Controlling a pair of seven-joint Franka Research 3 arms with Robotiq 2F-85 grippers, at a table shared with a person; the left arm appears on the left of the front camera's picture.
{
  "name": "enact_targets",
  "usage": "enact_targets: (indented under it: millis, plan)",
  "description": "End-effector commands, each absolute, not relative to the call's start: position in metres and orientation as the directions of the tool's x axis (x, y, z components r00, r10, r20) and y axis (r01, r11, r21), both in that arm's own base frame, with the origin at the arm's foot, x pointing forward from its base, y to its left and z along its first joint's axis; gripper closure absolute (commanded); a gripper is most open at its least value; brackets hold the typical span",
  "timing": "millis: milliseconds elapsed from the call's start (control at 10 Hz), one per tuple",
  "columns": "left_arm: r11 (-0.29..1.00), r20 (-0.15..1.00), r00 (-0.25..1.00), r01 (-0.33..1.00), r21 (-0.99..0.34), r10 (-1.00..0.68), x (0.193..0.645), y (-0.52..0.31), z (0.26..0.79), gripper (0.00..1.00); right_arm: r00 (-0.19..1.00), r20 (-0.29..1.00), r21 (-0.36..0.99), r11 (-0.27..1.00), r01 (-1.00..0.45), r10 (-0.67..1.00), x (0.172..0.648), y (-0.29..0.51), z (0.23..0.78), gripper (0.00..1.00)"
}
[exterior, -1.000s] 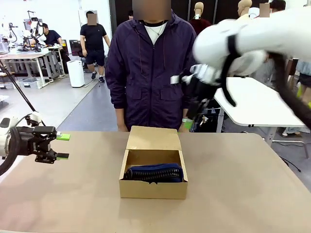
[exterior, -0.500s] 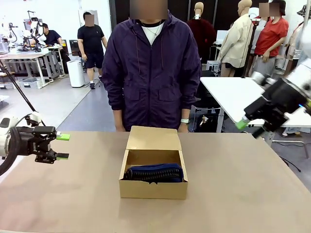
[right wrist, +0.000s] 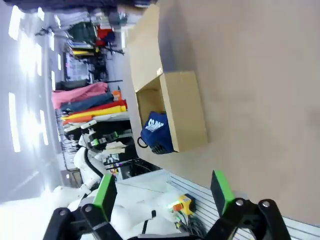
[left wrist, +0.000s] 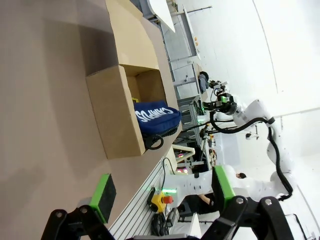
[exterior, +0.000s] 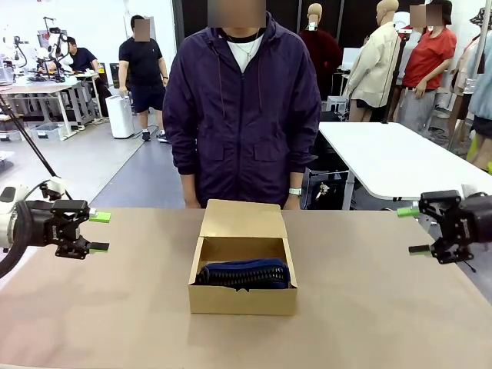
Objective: Pack the items into the box.
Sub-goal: Pick up the item indicated by the person and place it inside the Mailer Box, then close the Mailer Box.
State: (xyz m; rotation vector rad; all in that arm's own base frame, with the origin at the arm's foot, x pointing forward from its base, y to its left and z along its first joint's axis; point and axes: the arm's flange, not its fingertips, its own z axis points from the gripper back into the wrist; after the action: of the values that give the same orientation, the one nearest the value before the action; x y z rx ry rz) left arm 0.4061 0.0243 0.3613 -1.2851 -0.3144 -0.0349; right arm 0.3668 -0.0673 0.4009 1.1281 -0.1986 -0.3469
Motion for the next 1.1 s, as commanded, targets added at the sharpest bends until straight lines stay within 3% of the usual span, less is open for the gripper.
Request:
enact_targets:
  millis: [0, 1000]
  plan:
    - [0.281, 0.244, 0.96, 0.197, -0.939, 0.141, 0.4043, 0.0264, 0.3647, 0.0, 0.964, 0.047, 0.861, 0.5, 0.093, -0.26, 0.3699, -0.0524, 0.4379, 0.0]
    - [0.281, 0.244, 0.96, 0.197, -0.939, 0.141, 0.4043, 0.0264, 0.3647, 0.0, 0.964, 0.047, 0.861, 0.5, 0.093, -0.26, 0.3699, -0.0524, 0.4379, 0.0]
